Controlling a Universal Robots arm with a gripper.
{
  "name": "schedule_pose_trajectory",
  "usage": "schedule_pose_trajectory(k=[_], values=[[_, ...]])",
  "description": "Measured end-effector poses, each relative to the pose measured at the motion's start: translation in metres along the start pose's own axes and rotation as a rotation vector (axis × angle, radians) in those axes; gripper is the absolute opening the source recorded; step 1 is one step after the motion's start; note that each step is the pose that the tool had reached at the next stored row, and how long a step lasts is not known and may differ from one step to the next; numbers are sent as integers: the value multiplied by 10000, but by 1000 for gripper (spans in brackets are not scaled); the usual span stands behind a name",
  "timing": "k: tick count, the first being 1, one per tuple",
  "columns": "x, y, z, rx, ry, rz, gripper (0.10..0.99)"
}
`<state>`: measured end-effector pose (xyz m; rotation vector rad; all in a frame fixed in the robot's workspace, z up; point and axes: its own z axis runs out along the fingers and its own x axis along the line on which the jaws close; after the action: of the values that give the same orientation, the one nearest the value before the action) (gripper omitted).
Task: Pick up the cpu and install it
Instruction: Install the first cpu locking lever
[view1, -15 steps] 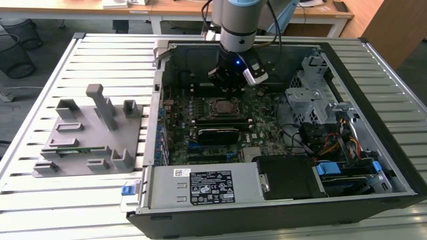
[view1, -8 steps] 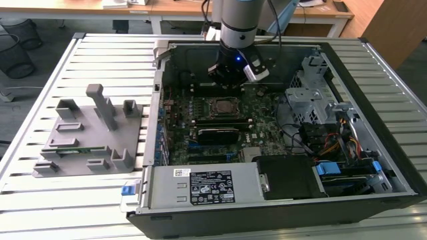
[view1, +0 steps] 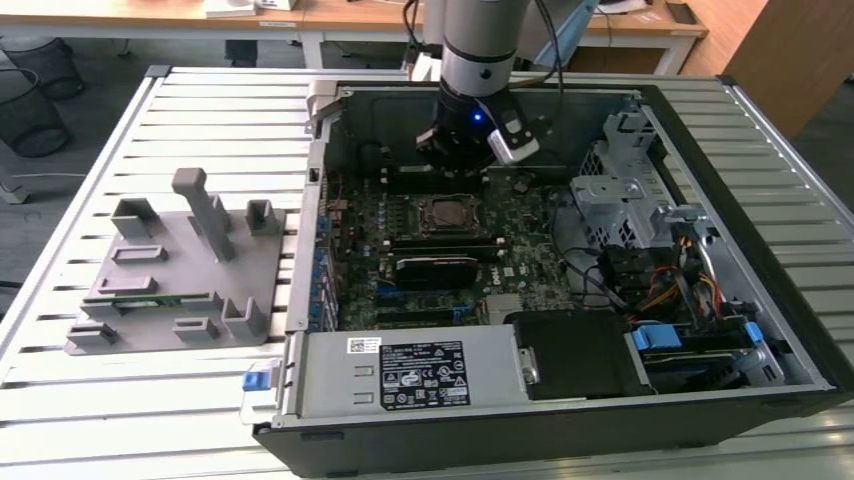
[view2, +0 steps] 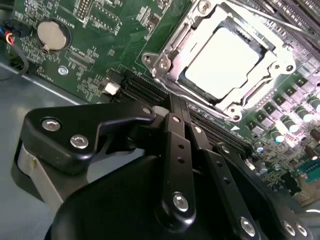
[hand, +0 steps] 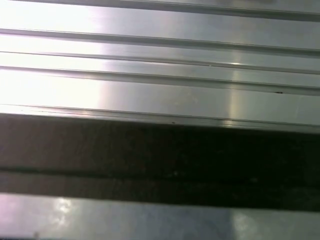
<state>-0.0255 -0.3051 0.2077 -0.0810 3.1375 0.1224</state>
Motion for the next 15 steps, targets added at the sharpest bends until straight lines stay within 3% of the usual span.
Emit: schedule_pose_trajectory(k=[15], values=[[2,-58,-1,0,-1,0,106]])
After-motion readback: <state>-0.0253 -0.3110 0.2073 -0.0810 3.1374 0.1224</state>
